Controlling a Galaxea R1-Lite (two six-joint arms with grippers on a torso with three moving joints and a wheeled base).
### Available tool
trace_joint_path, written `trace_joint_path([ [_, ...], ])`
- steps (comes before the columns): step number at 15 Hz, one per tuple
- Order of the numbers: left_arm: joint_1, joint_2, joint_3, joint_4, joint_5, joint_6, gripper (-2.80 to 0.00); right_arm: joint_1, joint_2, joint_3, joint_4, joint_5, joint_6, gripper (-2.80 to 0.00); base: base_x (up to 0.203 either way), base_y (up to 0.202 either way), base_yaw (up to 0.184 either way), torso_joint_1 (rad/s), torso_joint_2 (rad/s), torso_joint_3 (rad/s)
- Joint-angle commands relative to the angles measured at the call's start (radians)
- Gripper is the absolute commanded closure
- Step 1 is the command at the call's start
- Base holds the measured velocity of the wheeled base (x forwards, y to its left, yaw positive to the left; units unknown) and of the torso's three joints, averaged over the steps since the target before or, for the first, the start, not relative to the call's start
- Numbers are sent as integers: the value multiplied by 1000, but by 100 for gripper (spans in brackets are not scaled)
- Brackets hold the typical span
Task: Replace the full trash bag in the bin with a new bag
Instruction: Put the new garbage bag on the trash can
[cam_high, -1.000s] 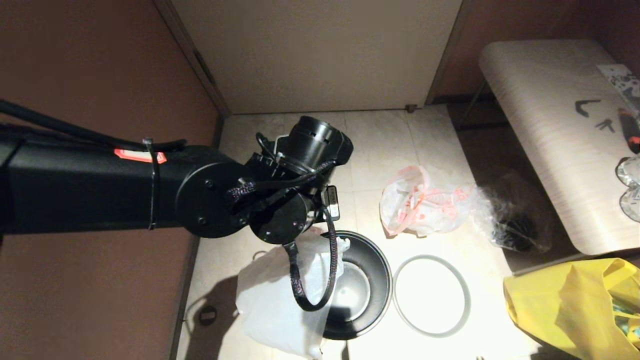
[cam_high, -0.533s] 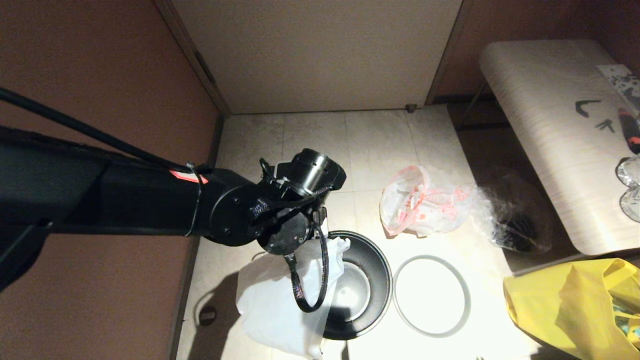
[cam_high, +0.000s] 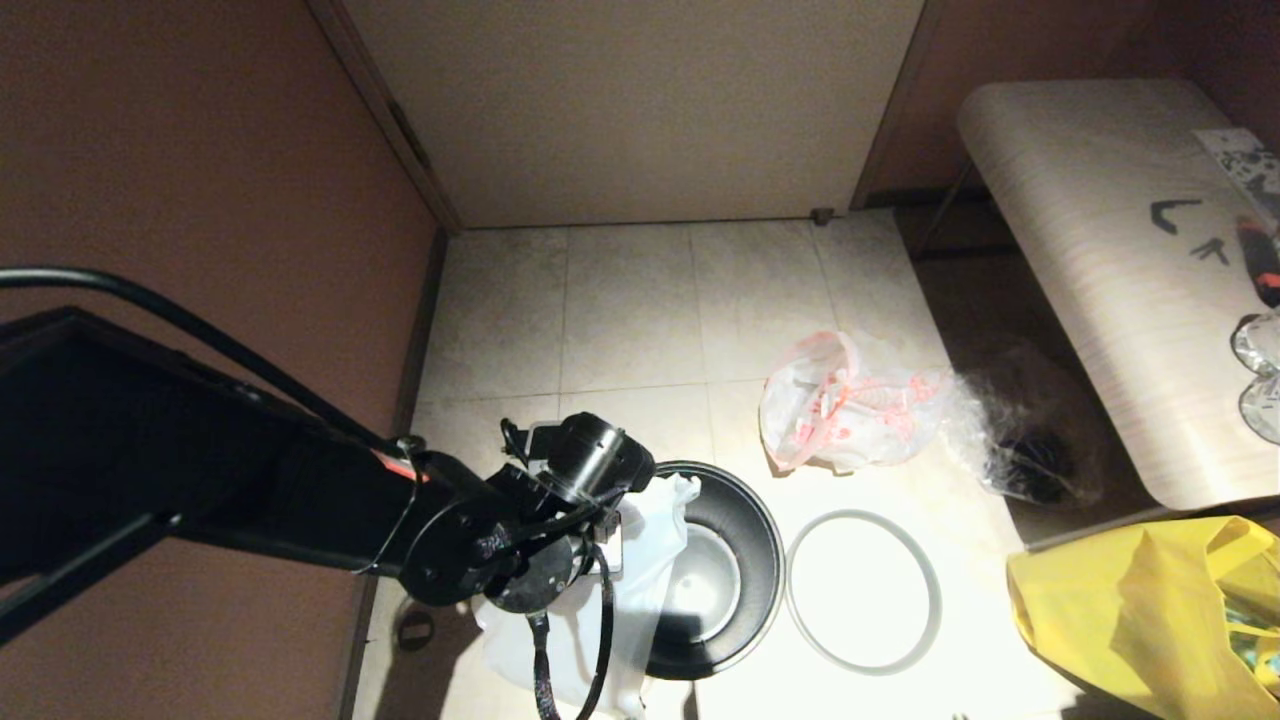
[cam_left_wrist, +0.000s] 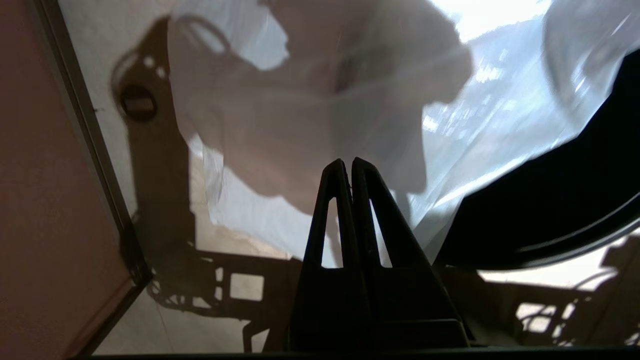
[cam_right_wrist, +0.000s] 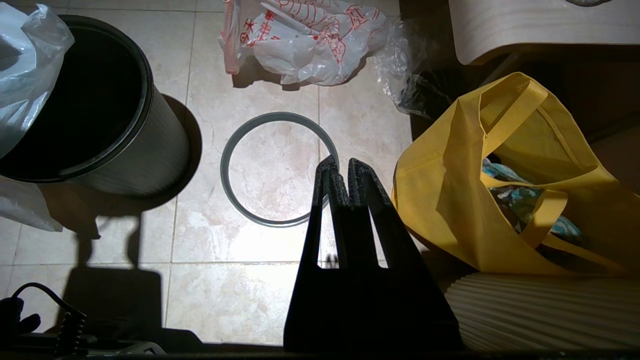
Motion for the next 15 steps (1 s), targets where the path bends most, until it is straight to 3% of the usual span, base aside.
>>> trace_joint_path([
  [1,-2,-13,85,-42,-1,-5,0,0,0,1,-3,-1,-1,0,0,0,0,0,0,0],
  [4,-29,-147,204,-86,-10,-38,0,2,0,1,-4,1,5,0,0,0,0,0,0,0],
  [7,-30,-265,300,-117,-14,-67,0,-1,21,-2,1,11,-57,0,0,0,0,0,0,0],
  [12,-23,-276,189,-126,-104,-67,0,0,0,-3,-4,14,-59,0,0,0,0,0,0,0],
  [15,27,-271,117,-123,-126,14,0,1,81,-135,-5,14,-47,0,0,0,0,0,0,0],
])
